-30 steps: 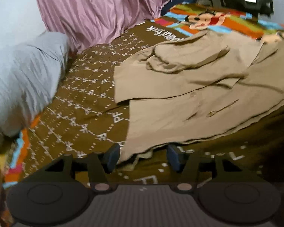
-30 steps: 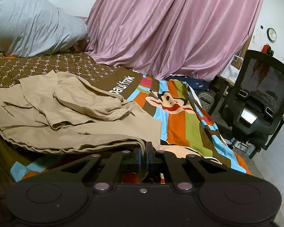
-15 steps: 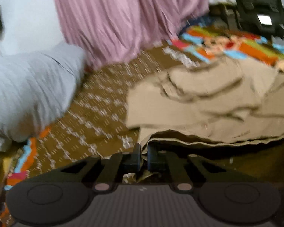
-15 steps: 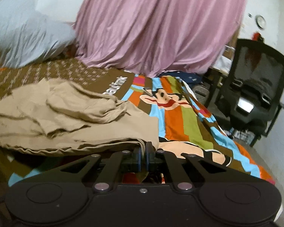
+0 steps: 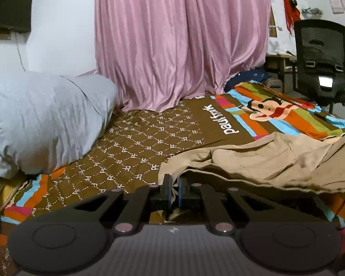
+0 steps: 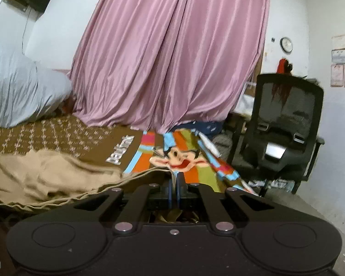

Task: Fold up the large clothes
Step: 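Lift the hem with both grippers and fold it toward the hood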

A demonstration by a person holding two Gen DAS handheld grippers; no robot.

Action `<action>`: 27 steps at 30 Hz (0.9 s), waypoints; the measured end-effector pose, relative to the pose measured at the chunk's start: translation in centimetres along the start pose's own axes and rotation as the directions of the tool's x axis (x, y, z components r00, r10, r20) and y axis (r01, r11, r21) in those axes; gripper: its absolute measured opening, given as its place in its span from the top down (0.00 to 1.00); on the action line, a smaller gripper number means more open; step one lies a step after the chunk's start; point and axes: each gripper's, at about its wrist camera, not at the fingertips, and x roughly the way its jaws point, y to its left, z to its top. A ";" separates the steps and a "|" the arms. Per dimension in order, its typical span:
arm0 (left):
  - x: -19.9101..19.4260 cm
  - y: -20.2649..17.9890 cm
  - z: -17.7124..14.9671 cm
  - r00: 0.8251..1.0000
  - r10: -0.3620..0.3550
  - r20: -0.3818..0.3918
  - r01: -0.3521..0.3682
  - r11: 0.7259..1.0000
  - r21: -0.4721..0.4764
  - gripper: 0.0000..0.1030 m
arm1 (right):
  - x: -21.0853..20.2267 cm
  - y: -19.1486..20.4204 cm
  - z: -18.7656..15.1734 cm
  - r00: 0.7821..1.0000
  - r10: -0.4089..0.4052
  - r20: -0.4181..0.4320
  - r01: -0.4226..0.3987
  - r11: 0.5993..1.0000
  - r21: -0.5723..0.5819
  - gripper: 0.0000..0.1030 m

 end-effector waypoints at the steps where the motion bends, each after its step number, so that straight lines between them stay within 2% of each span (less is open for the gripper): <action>1: 0.6 -0.3 0.0 1.000 0.008 -0.009 -0.008 1.000 0.009 0.95 | 0.1 -0.2 0.2 1.000 -0.003 -0.002 0.003 1.000 0.002 0.98; 4: 3.8 -0.6 0.1 0.998 0.021 -0.061 -0.022 1.000 -0.007 0.95 | 1.8 -0.5 0.0 1.000 0.001 -0.027 -0.001 1.000 0.006 0.97; 7: 7.2 -0.9 0.2 0.993 0.064 -0.102 -0.067 0.997 -0.034 0.95 | 4.7 -0.2 -0.3 0.998 0.015 -0.067 -0.015 1.000 0.005 0.97; 13: 14.4 0.3 1.1 0.978 0.119 -0.170 -0.140 0.983 -0.119 0.95 | 12.5 -0.8 -0.1 0.991 0.026 -0.128 -0.019 0.998 0.059 0.97; 17: 19.5 0.1 1.9 0.970 0.128 -0.209 -0.151 0.983 -0.102 0.95 | 18.3 -0.5 -0.1 0.982 0.035 -0.184 -0.031 0.999 0.026 0.97; 21: 24.4 -0.9 2.2 0.960 0.144 -0.240 -0.157 0.987 -0.035 0.94 | 23.7 0.4 -1.1 0.966 0.031 -0.255 -0.036 0.999 -0.015 0.97; 27: 30.3 -1.6 1.6 0.944 0.152 -0.294 -0.153 0.988 0.021 0.94 | 29.1 1.7 -3.7 0.939 0.027 -0.343 -0.055 0.996 -0.072 0.96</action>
